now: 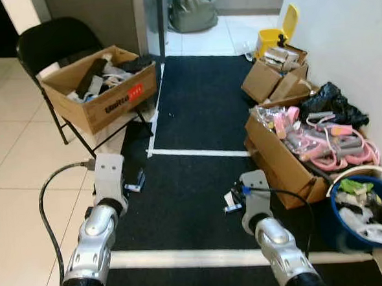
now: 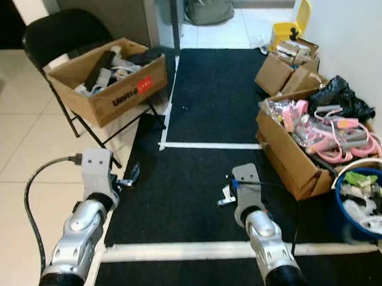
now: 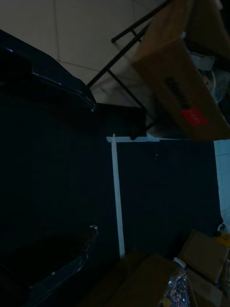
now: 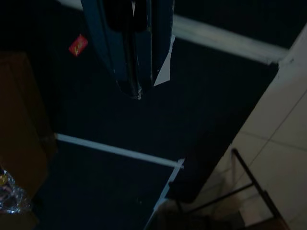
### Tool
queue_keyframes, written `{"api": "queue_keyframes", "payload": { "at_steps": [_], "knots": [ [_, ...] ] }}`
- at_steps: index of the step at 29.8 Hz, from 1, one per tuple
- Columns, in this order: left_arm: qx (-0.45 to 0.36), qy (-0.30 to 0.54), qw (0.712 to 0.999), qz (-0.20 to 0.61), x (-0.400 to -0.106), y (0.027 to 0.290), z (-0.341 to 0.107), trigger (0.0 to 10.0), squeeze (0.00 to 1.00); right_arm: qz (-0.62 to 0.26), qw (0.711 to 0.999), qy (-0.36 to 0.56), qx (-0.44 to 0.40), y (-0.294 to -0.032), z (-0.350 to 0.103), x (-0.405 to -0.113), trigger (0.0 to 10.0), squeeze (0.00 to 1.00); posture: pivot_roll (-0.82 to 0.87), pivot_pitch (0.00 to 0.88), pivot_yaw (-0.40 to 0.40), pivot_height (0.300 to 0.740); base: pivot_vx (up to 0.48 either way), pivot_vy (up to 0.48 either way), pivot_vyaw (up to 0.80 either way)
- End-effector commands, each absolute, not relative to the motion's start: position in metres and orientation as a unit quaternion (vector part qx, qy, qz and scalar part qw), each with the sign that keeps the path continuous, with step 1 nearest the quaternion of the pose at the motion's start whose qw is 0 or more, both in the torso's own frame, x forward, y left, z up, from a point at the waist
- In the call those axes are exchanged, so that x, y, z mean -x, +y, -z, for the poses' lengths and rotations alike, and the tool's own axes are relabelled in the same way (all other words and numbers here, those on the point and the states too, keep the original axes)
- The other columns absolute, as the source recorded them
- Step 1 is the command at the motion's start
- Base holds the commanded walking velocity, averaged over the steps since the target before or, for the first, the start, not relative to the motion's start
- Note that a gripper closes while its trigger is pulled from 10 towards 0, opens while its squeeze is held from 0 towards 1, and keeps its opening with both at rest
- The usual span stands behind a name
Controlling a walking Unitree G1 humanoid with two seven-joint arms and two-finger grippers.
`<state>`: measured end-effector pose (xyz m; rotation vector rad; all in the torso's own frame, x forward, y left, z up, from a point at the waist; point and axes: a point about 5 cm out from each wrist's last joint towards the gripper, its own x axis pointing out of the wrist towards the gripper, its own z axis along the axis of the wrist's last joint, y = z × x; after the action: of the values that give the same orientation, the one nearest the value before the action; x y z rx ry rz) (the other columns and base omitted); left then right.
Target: Picking trash to rubbish bin
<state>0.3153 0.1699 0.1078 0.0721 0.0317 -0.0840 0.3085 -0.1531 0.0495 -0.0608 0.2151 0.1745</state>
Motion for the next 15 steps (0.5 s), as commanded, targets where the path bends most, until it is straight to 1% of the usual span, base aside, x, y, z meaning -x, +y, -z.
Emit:
{"api": "queue_keyframes", "payload": {
  "at_steps": [1,15],
  "knots": [
    [-0.036,0.023,0.998,0.043,-0.3136,0.1706,-0.1042,10.0,0.0,-0.078,0.989,0.12,0.031,-0.1588,-0.0432,-0.3052,10.0,0.0,0.03,0.129,0.034,0.74,0.352,0.0,0.0],
    [-0.037,0.024,0.998,0.045,-0.3137,0.1702,-0.1039,10.0,0.0,-0.07,0.989,0.13,0.029,-0.1604,-0.041,-0.3055,10.0,0.0,0.03,0.127,0.033,0.74,0.353,0.0,0.0]
  ]
}}
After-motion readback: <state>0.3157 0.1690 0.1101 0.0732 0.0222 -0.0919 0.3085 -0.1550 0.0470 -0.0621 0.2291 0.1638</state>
